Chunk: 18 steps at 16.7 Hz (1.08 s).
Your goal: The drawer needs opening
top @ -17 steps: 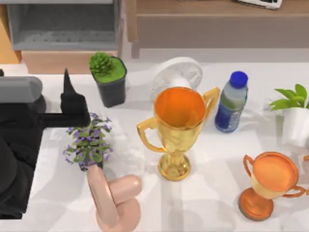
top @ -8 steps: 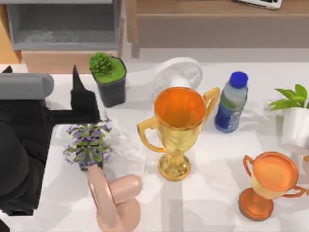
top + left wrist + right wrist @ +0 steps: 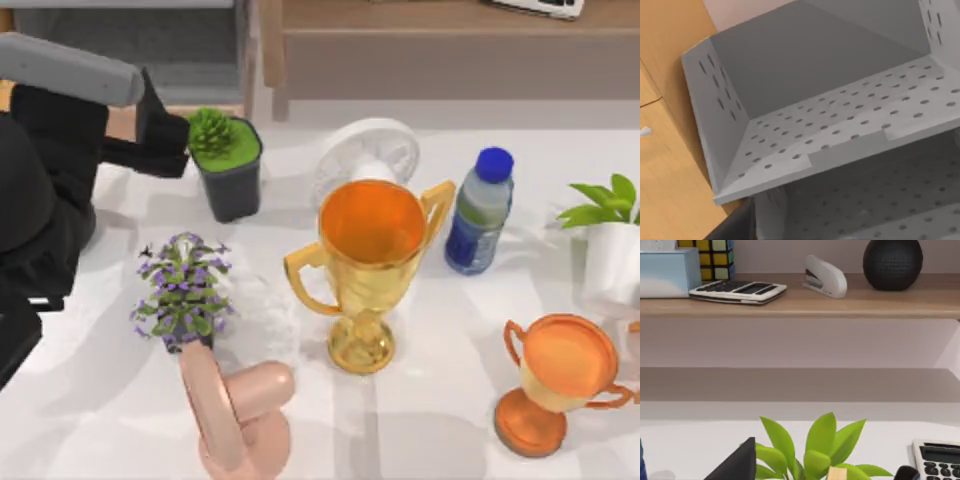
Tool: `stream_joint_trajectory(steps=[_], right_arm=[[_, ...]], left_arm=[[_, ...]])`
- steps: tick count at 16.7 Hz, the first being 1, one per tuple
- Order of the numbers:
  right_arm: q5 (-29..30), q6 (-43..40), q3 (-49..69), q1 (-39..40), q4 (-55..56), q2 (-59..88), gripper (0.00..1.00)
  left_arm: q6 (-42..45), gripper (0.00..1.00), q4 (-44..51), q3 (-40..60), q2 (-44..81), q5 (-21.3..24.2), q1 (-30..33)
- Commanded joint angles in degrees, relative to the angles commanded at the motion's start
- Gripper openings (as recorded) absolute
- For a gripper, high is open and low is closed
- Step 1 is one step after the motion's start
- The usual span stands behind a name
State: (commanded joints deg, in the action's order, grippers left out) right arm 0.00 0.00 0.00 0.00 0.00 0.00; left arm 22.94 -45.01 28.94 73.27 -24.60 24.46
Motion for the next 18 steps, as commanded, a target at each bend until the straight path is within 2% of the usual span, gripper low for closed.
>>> stream_joint_trajectory(steps=[12,15,18], right_arm=[[0.0,0.0,0.0,0.0,0.0,0.0,1.0],[0.0,0.0,0.0,0.0,0.0,0.0,1.0],[0.0,0.0,0.0,0.0,0.0,0.0,1.0]], left_arm=[[52.3,1.0,-17.2,26.4,44.7,39.8,-37.9],[61.7,1.0,-20.3,31.1,52.5,46.8,-44.4],[67.1,1.0,-22.1,33.7,56.8,50.7,-48.0]])
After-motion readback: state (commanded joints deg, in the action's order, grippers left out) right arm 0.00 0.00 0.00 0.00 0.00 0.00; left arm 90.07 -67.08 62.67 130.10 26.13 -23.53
